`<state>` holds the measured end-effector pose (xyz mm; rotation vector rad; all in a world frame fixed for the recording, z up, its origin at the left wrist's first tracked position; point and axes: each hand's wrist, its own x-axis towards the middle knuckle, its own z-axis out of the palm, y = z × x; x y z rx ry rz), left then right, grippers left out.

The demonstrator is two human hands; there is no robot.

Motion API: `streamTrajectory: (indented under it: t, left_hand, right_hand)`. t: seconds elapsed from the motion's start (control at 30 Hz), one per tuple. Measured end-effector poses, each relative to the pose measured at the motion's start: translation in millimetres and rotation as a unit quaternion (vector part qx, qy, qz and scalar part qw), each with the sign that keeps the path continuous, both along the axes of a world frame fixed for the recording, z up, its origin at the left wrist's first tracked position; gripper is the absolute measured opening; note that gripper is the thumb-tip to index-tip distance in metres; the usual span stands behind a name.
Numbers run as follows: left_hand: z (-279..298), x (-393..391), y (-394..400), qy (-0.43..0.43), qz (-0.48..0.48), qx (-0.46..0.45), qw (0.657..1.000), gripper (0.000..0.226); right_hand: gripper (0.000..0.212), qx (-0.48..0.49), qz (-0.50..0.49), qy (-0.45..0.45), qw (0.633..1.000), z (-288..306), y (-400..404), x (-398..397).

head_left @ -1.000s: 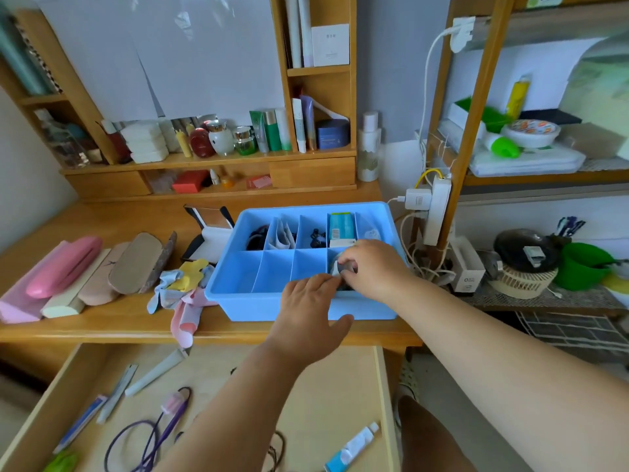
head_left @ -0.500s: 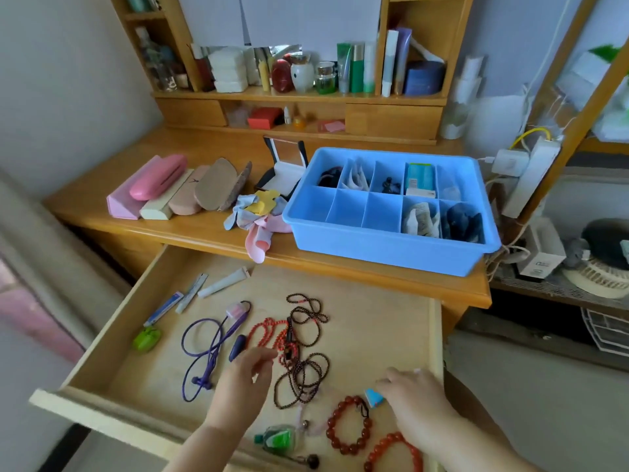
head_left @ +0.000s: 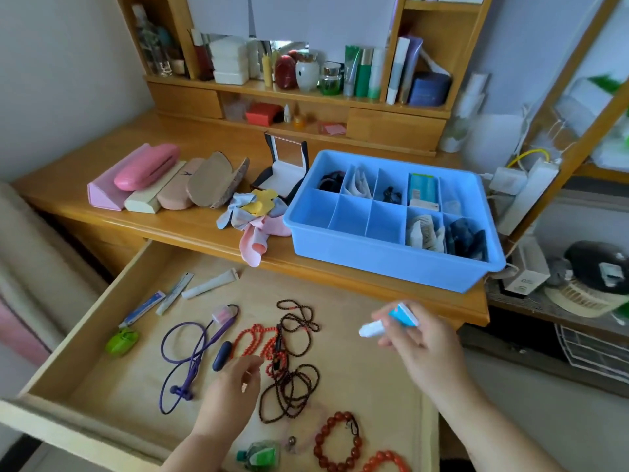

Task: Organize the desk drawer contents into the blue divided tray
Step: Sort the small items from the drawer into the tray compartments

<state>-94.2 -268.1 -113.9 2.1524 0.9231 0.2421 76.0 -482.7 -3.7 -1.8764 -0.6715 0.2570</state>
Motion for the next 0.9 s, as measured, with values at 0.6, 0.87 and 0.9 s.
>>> streamTrajectory:
  t: [0.6, 0.87, 0.9]
  left_hand:
    - [0, -3, 0, 0.036, -0.030, 0.039, 0.998, 0.023]
    - [0, 2, 39, 0.215, -0.178, 0.144, 0.950, 0.063]
    - [-2, 2, 37, 0.247, -0.219, 0.141, 0.933, 0.066]
  right_hand:
    - [0.042, -0.185, 0.036, -0.501, 0.844, 19, 58, 50]
    - [0.043, -0.344, 0.271, -0.220, 0.872, -100, 66, -22]
    - [0.044, -0.346, 0.266, -0.209, 0.875, -104, 73, -23]
